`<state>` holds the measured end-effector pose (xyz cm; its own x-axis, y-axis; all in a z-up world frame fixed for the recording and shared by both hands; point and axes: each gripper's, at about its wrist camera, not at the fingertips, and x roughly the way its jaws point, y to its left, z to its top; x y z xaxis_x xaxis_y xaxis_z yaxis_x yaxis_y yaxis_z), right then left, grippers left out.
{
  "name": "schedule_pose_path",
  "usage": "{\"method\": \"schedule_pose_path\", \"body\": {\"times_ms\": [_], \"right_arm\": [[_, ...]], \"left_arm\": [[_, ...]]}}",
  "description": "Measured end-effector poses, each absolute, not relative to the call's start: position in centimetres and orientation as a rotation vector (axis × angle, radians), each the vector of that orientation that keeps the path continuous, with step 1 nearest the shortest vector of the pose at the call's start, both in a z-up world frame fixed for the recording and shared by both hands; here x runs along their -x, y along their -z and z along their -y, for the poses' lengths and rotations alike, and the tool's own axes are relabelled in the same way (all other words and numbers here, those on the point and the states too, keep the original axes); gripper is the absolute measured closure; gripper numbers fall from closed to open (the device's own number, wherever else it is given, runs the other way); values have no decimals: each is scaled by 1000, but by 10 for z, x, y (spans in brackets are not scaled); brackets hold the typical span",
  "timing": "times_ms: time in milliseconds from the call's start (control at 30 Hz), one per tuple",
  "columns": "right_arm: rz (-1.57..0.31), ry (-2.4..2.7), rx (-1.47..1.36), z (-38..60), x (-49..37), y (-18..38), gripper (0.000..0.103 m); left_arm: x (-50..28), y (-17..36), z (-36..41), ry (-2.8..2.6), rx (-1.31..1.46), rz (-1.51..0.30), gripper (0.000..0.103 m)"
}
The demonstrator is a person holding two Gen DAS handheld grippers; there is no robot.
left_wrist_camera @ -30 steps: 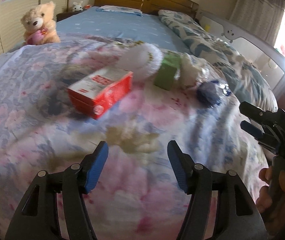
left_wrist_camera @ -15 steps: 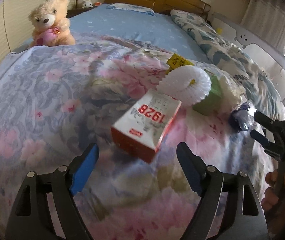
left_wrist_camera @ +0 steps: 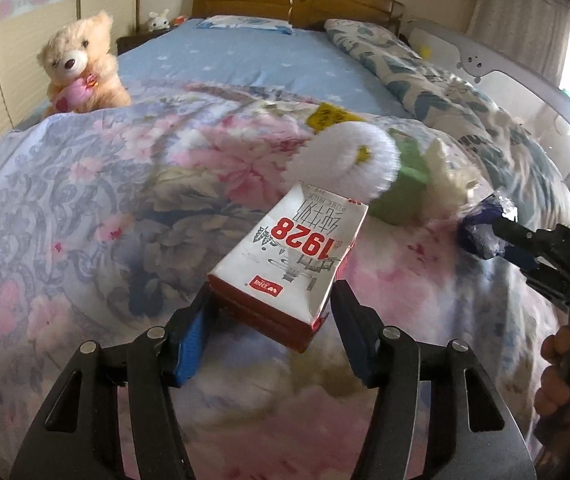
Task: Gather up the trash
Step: 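Grasp the red-and-white carton with the left gripper while the right grasps the clear plastic bag, then carry the carton and plastic bag over the bin and open both grippers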
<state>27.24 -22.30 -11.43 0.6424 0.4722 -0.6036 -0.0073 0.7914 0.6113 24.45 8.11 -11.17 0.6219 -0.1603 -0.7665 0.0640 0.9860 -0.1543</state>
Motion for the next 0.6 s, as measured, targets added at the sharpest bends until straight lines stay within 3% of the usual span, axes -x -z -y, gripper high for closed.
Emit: {"method": "schedule_pose_path", "body": {"times_ms": [600], "right_arm": [[-801, -298, -499, 271, -190, 91, 70]], "left_arm": [[-191, 96, 21, 320, 46, -870, 45]]}}
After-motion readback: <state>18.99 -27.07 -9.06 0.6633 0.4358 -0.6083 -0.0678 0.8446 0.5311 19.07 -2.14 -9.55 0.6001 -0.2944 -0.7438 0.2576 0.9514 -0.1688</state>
